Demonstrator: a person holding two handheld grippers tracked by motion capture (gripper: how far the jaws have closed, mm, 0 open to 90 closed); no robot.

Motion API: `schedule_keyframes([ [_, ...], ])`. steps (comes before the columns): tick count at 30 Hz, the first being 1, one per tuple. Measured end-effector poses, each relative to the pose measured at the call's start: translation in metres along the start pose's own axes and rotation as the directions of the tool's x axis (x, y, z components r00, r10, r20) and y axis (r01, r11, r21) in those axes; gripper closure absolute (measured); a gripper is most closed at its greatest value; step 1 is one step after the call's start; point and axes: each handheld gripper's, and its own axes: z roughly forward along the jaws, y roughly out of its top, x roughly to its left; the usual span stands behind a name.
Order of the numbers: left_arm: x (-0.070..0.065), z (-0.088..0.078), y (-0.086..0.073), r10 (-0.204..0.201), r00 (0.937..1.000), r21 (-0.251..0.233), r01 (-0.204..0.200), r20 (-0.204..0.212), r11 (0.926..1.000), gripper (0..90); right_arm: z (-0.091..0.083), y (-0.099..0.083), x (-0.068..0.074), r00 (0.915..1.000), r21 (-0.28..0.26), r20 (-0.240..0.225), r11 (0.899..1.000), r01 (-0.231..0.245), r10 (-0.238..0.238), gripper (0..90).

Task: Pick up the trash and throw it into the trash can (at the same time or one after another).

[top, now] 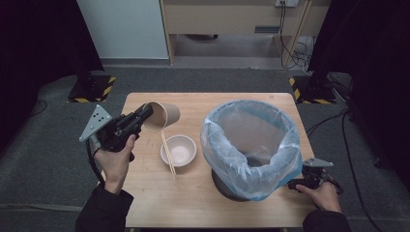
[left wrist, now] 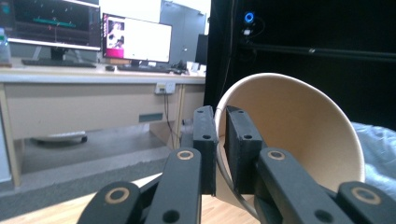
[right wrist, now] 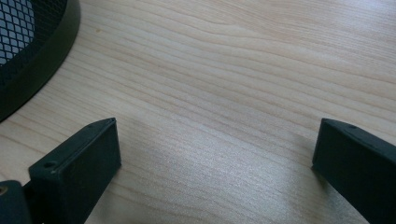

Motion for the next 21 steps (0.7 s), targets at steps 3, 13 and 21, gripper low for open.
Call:
schedule_keyframes([
  [3, -0.006, -0.003, 0.006, 0.009, 0.9999, -0.026, -0.009, 0.014, 0.9996, 82.8, 0.000, 0.000, 0.000, 1.0000, 0.000, 0.000, 1.000, 0.000, 0.000, 1.2],
  [13, -0.020, -0.010, 0.020, 0.018, 0.9981, -0.097, -0.012, 0.059, 0.9952, 82.8, 0.000, 0.000, 0.000, 1.0000, 0.000, 0.000, 1.000, 0.001, -0.001, 1.2],
  [21, -0.032, -0.005, 0.029, 0.031, 0.9947, -0.129, -0.018, 0.098, 0.9915, 82.8, 0.000, 0.000, 0.000, 1.0000, 0.000, 0.001, 1.000, 0.001, -0.001, 1.1],
])
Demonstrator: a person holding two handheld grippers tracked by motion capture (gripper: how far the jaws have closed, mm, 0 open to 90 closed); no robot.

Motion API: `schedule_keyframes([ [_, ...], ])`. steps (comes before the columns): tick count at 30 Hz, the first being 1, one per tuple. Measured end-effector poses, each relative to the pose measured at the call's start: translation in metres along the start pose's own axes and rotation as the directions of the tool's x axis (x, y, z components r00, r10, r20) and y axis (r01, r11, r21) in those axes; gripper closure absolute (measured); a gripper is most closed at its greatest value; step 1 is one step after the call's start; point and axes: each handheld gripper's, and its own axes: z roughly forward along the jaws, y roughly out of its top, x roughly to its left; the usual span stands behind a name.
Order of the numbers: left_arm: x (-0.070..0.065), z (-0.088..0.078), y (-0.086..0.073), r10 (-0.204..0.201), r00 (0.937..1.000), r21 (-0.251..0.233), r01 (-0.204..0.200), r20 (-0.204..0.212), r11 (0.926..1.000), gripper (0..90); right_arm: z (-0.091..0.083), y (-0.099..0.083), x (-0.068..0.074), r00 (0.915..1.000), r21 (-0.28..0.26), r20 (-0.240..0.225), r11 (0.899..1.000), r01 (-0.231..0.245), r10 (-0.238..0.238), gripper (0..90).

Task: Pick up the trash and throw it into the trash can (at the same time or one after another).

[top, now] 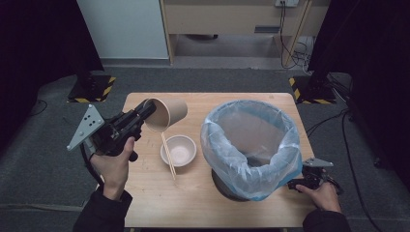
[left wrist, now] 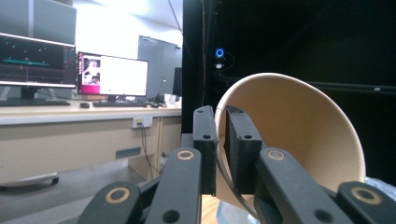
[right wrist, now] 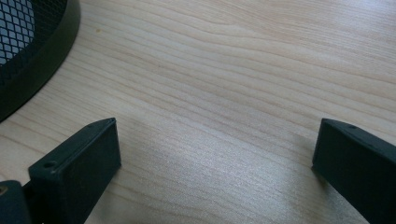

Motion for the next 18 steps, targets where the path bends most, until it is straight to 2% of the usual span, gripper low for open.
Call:
schedule_keyframes([
  [7, -0.014, 0.015, 0.003, 0.009, 0.9992, -0.011, -0.009, 0.038, 0.9999, 82.8, 0.000, 0.000, 0.000, 1.0000, 0.000, 0.000, 1.000, 0.000, 0.000, 1.1],
  [18, -0.031, 0.038, -0.001, -0.001, 0.9953, -0.014, 0.003, 0.097, 0.9999, 82.8, 0.000, 0.000, 0.000, 1.0000, 0.000, 0.000, 1.000, 0.000, 0.000, 1.2],
])
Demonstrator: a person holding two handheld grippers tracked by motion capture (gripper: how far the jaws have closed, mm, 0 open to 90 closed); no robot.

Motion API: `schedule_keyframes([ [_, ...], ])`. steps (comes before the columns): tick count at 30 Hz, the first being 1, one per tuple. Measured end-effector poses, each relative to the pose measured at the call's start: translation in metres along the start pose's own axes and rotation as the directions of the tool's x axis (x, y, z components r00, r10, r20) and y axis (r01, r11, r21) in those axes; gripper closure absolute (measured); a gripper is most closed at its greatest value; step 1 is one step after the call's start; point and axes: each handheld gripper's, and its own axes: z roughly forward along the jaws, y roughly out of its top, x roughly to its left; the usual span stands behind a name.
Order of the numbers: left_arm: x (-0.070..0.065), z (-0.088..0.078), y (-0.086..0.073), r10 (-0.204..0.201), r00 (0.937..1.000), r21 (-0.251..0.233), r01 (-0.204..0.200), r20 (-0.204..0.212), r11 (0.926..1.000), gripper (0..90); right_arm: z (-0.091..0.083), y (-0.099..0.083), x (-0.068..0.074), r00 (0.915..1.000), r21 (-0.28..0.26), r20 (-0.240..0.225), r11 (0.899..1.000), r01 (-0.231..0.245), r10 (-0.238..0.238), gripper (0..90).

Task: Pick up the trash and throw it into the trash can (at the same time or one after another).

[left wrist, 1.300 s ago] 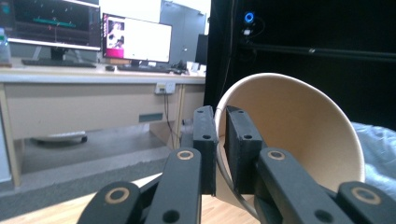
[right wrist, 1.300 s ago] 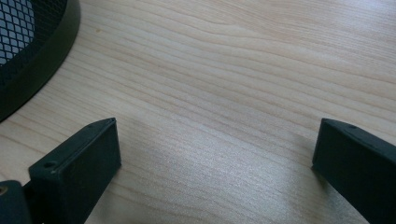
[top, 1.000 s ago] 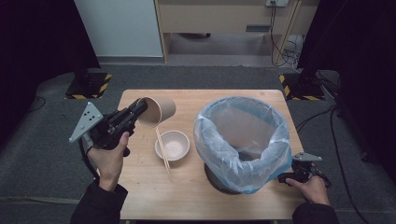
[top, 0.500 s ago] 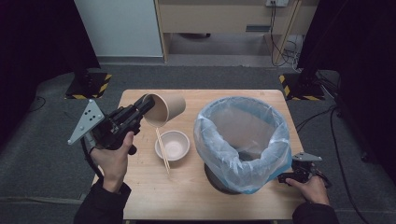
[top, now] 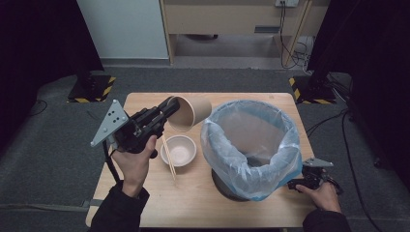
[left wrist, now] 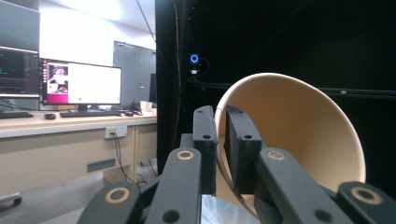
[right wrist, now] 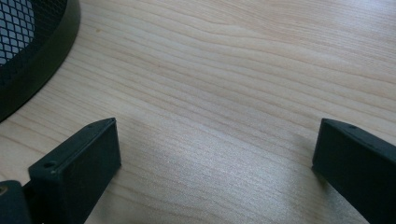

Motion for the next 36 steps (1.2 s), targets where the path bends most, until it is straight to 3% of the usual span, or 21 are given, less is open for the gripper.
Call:
schedule_keyframes([
  [24, -0.029, 0.058, -0.023, -0.029, 0.9950, 0.071, 0.022, 0.095, 0.9972, 82.8, 0.000, 0.000, 0.000, 1.0000, 0.000, 0.000, 1.000, 0.000, 0.000, 1.1],
  [36, -0.038, 0.083, -0.040, -0.042, 0.9907, 0.156, 0.021, 0.129, 0.9875, 82.4, 0.000, 0.000, 0.000, 1.0000, 0.003, -0.001, 1.000, 0.001, -0.001, 1.0],
])
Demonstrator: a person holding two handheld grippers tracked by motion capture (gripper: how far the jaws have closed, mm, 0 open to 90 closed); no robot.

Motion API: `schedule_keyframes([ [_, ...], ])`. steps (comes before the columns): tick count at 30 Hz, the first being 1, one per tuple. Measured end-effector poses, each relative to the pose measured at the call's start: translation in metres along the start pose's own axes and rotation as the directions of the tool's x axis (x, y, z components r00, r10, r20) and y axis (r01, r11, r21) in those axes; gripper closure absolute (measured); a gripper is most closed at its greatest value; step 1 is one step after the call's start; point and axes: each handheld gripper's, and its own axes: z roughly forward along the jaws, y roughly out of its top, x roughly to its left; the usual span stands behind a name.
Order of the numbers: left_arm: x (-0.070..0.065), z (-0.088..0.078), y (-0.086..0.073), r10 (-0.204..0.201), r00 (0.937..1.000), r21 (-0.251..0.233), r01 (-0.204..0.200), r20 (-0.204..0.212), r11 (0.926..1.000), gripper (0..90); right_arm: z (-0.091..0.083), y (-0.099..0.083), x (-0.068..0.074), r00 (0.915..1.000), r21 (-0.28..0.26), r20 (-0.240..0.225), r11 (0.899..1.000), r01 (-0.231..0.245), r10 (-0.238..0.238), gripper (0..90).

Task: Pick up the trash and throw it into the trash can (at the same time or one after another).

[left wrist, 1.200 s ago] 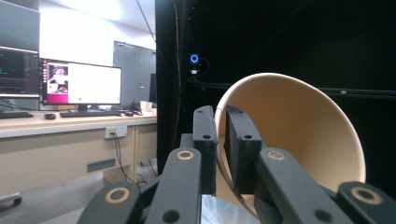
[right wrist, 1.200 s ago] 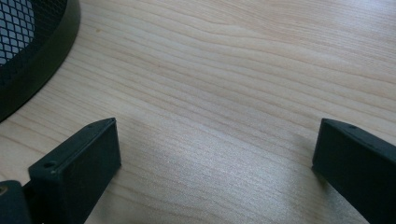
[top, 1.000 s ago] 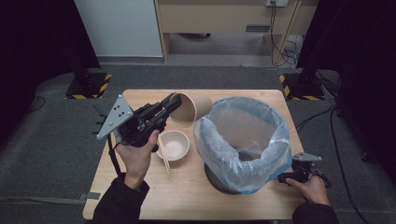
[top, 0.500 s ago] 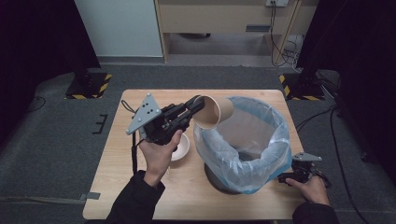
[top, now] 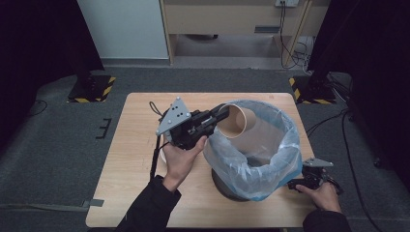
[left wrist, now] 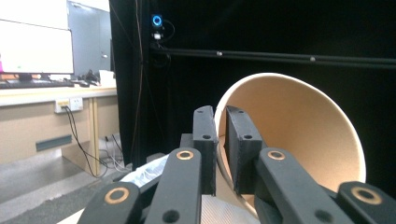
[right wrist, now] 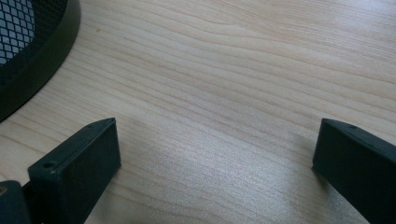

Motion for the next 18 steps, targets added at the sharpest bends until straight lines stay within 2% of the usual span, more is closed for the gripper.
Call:
schedule_keyframes([
  [3, 0.000, 0.006, -0.004, -0.011, 0.9998, 0.031, 0.010, 0.015, 0.9995, 81.4, 0.000, 0.000, 0.000, 1.0000, 0.000, 0.000, 1.000, 0.000, 0.000, 1.0],
  [4, 0.001, 0.010, -0.007, -0.014, 0.9997, 0.054, 0.013, 0.020, 0.9984, 79.2, 0.000, 0.000, 0.000, 1.0000, 0.000, 0.000, 1.000, 0.000, 0.000, 1.0],
  [7, 0.002, 0.013, -0.010, -0.034, 0.9989, 0.071, 0.032, 0.032, 0.9969, 76.0, 0.000, 0.000, 0.000, 1.0000, 0.000, 0.000, 1.000, 0.000, 0.000, 1.0],
  [13, 0.005, 0.012, -0.012, -0.036, 0.9990, 0.067, 0.034, 0.025, 0.9972, 58.2, 0.000, 0.000, 0.000, 1.0000, -0.002, 0.000, 1.000, 0.000, 0.000, 0.9],
  [14, 0.005, 0.010, -0.011, -0.032, 0.9993, 0.062, 0.031, 0.020, 0.9976, 58.2, 0.000, 0.000, 0.000, 1.0000, -0.002, 0.000, 1.000, 0.000, 0.000, 0.9],
  [15, 0.006, 0.007, -0.010, -0.029, 0.9994, 0.056, 0.028, 0.016, 0.9980, 53.1, 0.000, 0.000, 0.000, 1.0000, 0.000, 0.000, 1.000, 0.000, 0.000, 0.9],
  [16, 0.010, -0.001, -0.008, -0.029, 0.9996, 0.046, 0.029, 0.003, 0.9985, 50.6, 0.000, 0.000, 0.000, 1.0000, -0.002, 0.000, 1.000, 0.000, 0.000, 0.9],
  [18, 0.011, -0.006, -0.007, -0.029, 0.9996, 0.043, 0.029, -0.007, 0.9987, 48.1, 0.000, 0.000, 0.000, 1.0000, 0.000, 0.000, 1.000, 0.000, 0.000, 0.9],
])
